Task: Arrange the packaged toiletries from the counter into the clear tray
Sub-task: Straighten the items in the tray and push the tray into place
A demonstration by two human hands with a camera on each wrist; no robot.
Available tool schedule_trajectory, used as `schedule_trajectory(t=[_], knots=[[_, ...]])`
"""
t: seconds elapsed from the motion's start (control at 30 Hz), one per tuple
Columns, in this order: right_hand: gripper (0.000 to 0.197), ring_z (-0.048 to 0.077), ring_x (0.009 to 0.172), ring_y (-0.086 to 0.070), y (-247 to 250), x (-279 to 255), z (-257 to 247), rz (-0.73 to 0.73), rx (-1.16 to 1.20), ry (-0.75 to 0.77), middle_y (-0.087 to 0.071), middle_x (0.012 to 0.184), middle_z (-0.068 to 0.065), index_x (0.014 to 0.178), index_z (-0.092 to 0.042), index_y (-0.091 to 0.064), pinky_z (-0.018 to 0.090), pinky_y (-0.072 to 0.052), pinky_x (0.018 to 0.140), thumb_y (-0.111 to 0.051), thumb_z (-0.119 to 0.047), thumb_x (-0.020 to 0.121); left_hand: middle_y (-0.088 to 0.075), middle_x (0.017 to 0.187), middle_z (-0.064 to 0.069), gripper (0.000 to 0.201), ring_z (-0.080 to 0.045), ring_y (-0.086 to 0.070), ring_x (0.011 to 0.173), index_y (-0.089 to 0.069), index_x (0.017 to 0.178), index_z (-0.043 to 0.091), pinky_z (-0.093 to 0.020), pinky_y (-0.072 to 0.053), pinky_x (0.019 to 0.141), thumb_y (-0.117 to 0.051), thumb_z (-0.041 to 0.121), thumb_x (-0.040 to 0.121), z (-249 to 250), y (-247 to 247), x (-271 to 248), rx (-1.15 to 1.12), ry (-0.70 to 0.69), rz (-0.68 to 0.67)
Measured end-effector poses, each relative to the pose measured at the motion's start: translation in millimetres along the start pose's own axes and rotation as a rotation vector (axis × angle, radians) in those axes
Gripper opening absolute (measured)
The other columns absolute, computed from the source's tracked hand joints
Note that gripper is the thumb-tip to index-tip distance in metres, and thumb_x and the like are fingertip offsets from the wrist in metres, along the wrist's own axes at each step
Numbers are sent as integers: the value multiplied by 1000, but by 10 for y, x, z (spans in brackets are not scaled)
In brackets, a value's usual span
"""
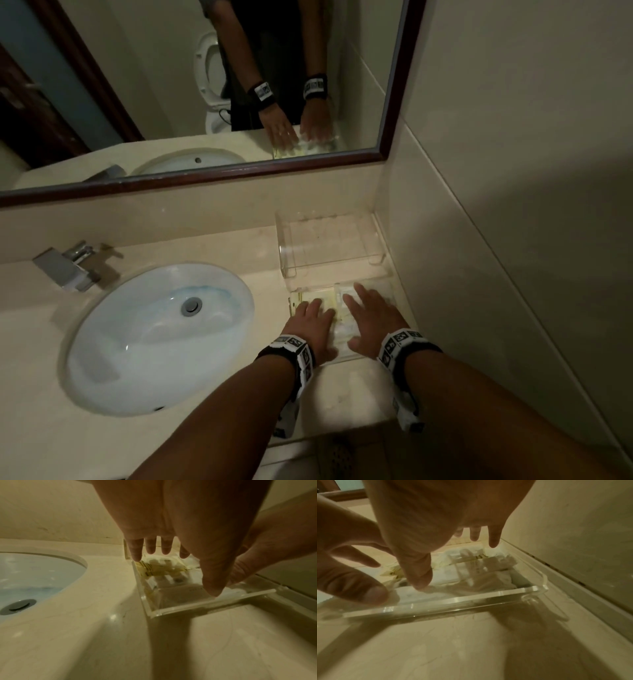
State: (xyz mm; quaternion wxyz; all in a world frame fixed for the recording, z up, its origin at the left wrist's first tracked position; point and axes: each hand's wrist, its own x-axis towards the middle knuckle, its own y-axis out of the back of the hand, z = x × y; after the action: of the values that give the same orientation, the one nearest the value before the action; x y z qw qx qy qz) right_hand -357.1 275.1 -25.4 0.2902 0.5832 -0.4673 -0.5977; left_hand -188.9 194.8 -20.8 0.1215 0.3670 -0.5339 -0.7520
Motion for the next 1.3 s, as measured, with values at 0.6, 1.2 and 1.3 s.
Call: schedule_trajectory(t=[0.6, 1.2, 1.3], knots=[[77, 30, 152, 4, -114, 59, 34, -134, -79, 27, 17, 165, -6, 155, -39, -13, 58, -8, 119, -43, -64, 89, 9, 163, -11, 92, -46, -1, 146, -6, 156, 15, -50, -20, 119, -54, 55, 89, 116, -31, 137, 5, 118, -177], [92, 33, 151, 8, 15, -88, 44, -145, -44, -69, 25, 163, -6, 153, -46, 4, 64, -7, 116, -57, -63, 86, -11, 159, -8, 87, -36, -14, 143, -29, 145, 23, -49, -37, 108, -62, 62, 75, 46, -6, -1, -19, 74, -34], [95, 32, 151, 11, -6, -108, 67, -158, -26, -115, 26, 163, -6, 152, -47, 10, 67, -7, 114, -53, -70, 84, -11, 156, -5, 87, -38, -9, 144, -32, 142, 29, -55, -35, 107, -63, 68, 71, 36, 25, -78, -67, 142, -35]])
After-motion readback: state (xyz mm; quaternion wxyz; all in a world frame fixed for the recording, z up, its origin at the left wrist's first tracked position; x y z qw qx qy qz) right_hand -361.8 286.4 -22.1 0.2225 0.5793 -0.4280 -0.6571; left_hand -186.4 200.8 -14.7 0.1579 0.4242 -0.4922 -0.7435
